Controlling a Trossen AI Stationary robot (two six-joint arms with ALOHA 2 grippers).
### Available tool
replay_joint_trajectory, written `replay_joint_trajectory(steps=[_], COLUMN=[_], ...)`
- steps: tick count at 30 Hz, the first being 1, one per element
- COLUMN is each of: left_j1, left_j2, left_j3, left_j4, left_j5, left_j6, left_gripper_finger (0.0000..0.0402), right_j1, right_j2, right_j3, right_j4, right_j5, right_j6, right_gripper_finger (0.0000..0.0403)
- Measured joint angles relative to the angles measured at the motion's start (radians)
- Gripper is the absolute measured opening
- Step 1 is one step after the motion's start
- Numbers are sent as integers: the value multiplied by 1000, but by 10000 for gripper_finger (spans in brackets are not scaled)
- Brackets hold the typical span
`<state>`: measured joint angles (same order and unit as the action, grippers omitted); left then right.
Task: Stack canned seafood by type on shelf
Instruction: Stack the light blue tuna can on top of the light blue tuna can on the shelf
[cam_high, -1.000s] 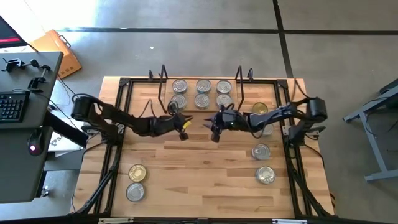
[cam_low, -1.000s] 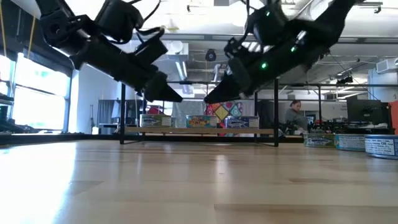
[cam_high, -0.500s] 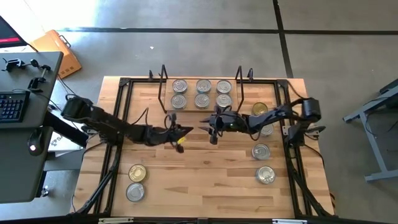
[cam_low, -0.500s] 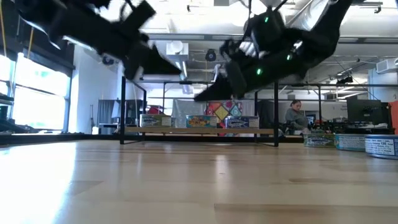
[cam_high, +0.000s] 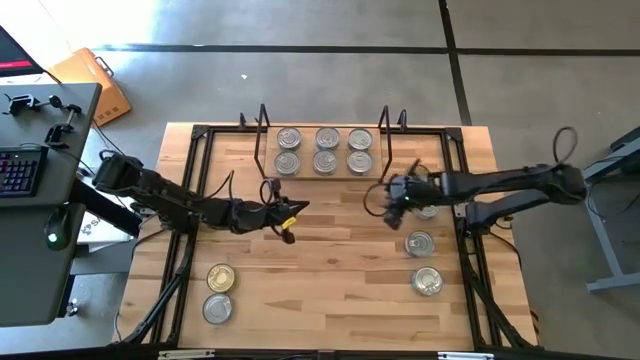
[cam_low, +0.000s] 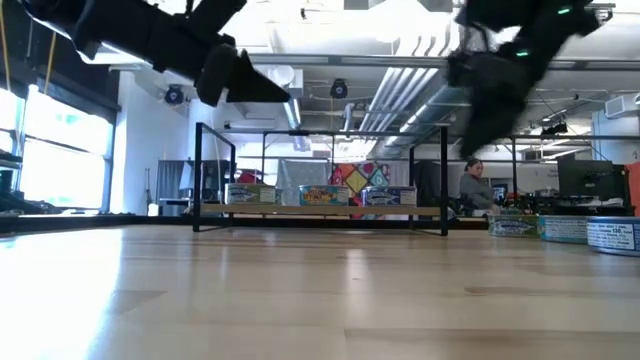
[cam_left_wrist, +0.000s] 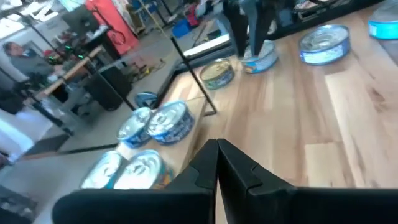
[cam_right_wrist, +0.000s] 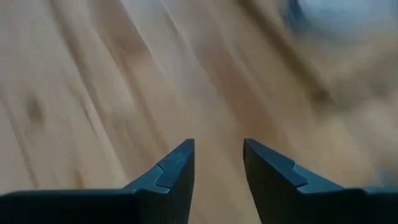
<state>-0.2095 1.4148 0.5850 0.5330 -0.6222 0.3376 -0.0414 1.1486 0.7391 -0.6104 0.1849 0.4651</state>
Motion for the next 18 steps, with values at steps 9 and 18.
replay_joint_trajectory(steps=[9,18], left_j1=[-3,-9], left_j2=[37,63], left_j3=[0,0], left_j4=[18,20], left_j5=[46,82], left_j6=[-49,-111], left_gripper_finger=[1,1], right_j1=[22,16], right_j2=[15,195], right_j3=[-1,-1], right_j4=[-544,-482], right_j5=[208,117], right_j6=[643,568], right_gripper_finger=[104,49])
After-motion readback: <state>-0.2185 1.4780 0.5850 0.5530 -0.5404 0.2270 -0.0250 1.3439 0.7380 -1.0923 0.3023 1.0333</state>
